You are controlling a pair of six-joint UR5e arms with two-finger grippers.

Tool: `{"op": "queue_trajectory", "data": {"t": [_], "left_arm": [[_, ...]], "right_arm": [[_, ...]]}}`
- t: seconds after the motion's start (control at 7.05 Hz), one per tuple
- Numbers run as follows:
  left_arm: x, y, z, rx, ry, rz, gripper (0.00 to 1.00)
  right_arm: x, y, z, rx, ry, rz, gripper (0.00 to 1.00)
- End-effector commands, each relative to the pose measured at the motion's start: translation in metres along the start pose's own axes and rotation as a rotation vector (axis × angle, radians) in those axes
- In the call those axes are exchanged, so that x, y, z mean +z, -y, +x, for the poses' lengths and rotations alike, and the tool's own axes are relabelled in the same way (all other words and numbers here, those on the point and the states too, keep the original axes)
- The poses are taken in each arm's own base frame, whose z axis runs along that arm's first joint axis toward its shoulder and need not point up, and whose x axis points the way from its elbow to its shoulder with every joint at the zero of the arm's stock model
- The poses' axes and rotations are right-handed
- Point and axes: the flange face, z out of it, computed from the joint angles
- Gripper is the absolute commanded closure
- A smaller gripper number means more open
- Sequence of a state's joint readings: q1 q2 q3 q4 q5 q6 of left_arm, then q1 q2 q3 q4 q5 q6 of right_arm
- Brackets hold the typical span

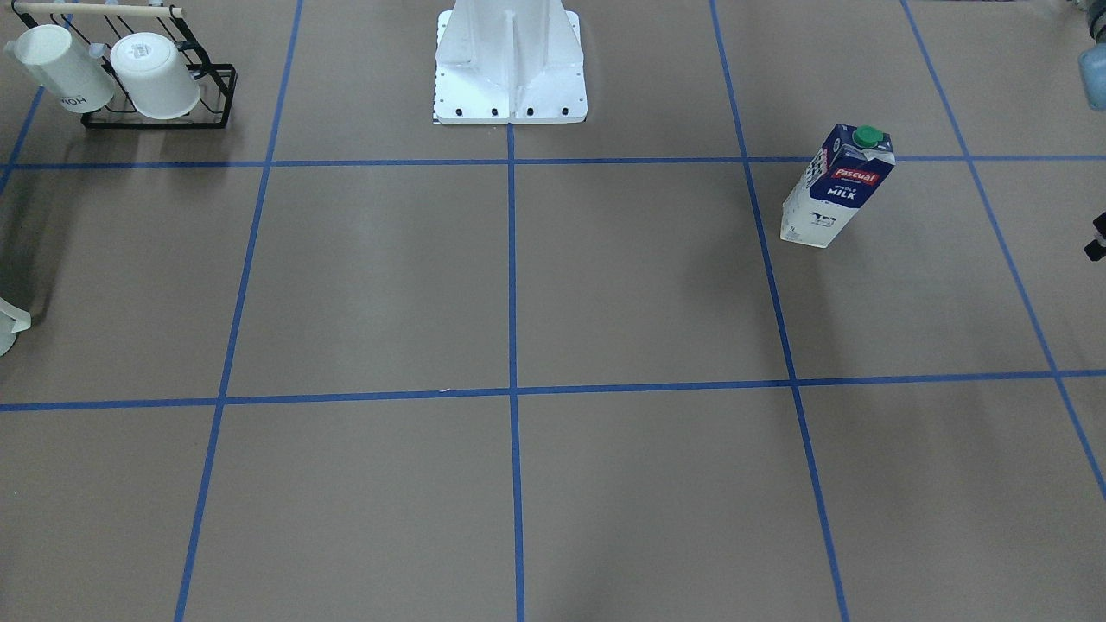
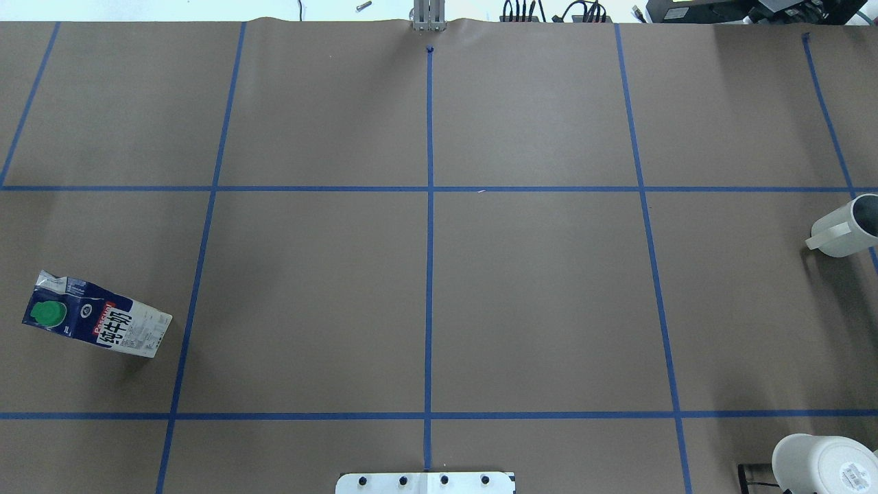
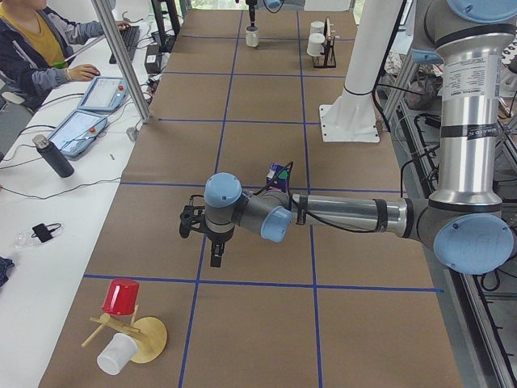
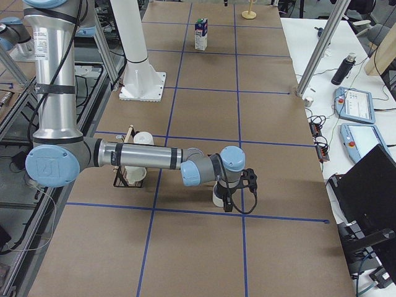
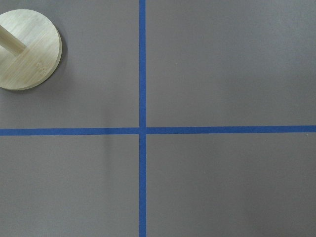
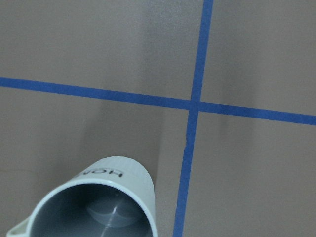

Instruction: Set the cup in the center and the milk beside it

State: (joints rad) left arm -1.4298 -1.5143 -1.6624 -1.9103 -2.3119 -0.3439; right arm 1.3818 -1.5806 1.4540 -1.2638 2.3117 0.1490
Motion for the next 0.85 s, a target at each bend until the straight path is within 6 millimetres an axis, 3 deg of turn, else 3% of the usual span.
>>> {"op": "queue_trajectory", "data": {"t": [0.0,0.28,0.43,0.57,0.71], "left_arm": [[-0.003,0.001,0.003,0.003,-0.002,0.006,0.02],[-0.006,0.003,0.007,0.010,-0.005,0.014,0.02],[-0.009,0.005,0.010,0.016,-0.007,0.019,0.02],[-0.009,0.005,0.010,0.016,-0.007,0.019,0.02],[-0.007,0.004,0.008,0.010,-0.004,0.015,0.02]], "right_arm": [[0.010,0.005,-0.007,0.003,0.000,-0.018,0.03],[0.020,0.009,-0.022,-0.013,0.004,-0.037,0.06],[0.022,0.007,-0.020,-0.010,0.002,-0.040,0.32],[0.029,0.006,-0.013,0.003,0.001,-0.055,0.91],[0.026,0.010,-0.017,-0.001,0.002,-0.046,1.00]]}}
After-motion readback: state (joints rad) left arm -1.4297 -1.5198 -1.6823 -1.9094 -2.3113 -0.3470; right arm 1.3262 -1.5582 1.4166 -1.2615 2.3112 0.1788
